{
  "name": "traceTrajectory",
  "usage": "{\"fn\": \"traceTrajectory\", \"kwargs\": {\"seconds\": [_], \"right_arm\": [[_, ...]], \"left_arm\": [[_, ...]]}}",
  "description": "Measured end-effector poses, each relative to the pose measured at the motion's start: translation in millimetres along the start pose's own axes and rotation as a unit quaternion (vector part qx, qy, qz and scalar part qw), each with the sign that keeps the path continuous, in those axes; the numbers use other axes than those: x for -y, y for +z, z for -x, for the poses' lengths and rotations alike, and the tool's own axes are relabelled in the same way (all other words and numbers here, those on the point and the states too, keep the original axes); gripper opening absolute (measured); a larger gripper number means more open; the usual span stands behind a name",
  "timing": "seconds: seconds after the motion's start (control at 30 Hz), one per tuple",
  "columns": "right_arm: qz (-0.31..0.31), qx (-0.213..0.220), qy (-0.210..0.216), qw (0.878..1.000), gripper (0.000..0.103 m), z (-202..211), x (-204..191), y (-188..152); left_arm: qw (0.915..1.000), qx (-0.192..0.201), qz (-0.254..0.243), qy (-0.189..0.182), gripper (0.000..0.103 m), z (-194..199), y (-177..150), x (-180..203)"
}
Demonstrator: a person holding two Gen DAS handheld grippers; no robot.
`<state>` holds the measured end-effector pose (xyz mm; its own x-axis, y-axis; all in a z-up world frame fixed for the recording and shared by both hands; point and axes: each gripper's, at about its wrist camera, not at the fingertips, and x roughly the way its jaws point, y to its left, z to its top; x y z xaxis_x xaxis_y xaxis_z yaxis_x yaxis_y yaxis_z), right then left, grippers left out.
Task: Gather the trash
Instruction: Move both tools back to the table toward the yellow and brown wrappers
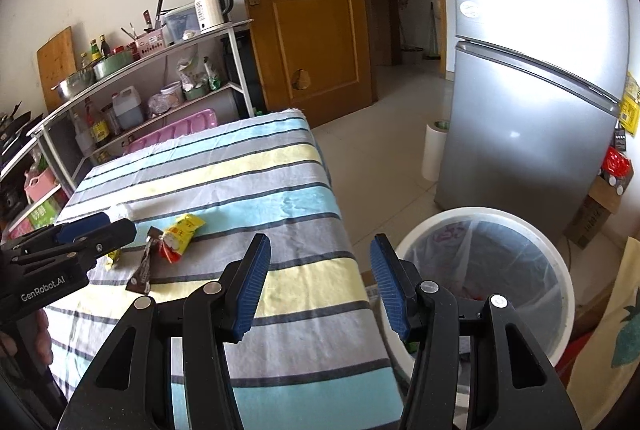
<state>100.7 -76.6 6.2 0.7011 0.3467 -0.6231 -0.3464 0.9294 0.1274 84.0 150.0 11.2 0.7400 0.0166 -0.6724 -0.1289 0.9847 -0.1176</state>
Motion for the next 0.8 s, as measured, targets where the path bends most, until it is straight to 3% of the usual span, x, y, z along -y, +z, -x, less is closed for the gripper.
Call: {"fn": "traceTrajectory", "kwargs": {"seconds": [0.37, 0.8], "right_arm": [[0.033, -0.022, 0.041, 0.998, 0.053, -37, -50, 7], [0.069, -0.067, 0.086, 0.992, 0.053, -88, -108, 11]], "left_arm": [[0.9975, -0.003, 0.055, 0.045, 0.053, 4, -7, -64], [0.9943, -0.031, 0.087, 0.053, 0.057, -4, -30, -107]]}}
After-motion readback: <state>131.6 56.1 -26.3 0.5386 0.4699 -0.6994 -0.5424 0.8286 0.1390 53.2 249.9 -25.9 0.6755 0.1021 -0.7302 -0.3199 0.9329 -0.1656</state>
